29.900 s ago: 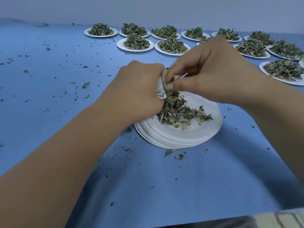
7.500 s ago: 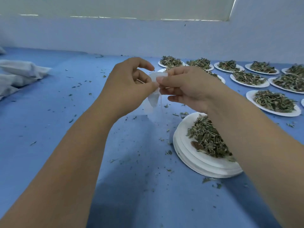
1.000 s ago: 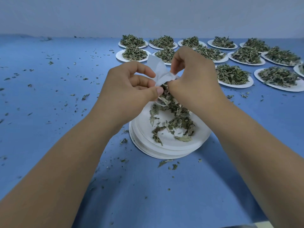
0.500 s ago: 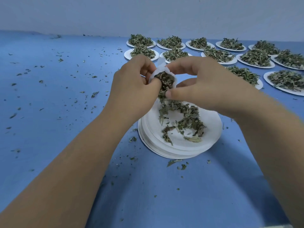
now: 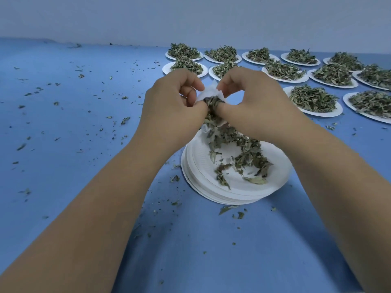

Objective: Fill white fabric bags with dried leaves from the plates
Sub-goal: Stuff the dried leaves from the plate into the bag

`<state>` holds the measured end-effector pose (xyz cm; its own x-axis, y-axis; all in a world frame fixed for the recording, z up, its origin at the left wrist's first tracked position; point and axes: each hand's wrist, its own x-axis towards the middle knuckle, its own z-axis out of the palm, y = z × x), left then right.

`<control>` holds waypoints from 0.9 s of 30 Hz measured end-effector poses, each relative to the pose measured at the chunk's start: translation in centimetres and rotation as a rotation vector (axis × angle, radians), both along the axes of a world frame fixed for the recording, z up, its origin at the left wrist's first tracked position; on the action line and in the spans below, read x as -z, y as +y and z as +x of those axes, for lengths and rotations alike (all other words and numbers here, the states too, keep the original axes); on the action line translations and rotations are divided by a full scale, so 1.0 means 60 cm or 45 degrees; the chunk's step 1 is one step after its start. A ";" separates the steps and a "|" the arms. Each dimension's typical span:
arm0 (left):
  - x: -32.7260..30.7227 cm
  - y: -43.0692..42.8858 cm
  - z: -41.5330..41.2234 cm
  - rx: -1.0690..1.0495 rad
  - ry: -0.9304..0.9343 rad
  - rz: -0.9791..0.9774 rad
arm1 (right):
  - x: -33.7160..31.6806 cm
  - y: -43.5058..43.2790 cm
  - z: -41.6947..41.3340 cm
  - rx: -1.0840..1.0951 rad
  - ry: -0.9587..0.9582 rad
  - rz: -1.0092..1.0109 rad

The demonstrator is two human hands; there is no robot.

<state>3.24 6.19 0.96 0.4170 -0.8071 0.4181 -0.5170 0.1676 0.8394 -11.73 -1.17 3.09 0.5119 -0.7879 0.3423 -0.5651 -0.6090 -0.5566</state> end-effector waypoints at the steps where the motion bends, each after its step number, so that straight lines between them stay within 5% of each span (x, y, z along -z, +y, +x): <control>1: 0.000 -0.002 0.001 -0.022 -0.039 -0.010 | -0.003 0.002 -0.004 -0.034 -0.031 0.061; 5: -0.003 -0.007 -0.002 -0.058 -0.090 -0.052 | -0.016 0.015 -0.012 -0.140 0.011 0.193; 18: -0.017 0.003 0.017 0.201 0.108 0.030 | -0.021 -0.005 0.027 0.000 0.211 -0.155; 23: -0.018 0.004 0.015 0.355 0.442 0.003 | -0.007 -0.016 0.051 0.127 0.285 -0.199; 27: -0.015 0.002 0.023 0.284 0.396 0.029 | -0.009 -0.015 0.053 0.070 0.230 -0.204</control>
<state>4.63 6.33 1.88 0.3340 -0.9001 0.2798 -0.1899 0.2265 0.9553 -8.53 -2.08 3.64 0.5338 -0.7596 0.3717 -0.6817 -0.6466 -0.3424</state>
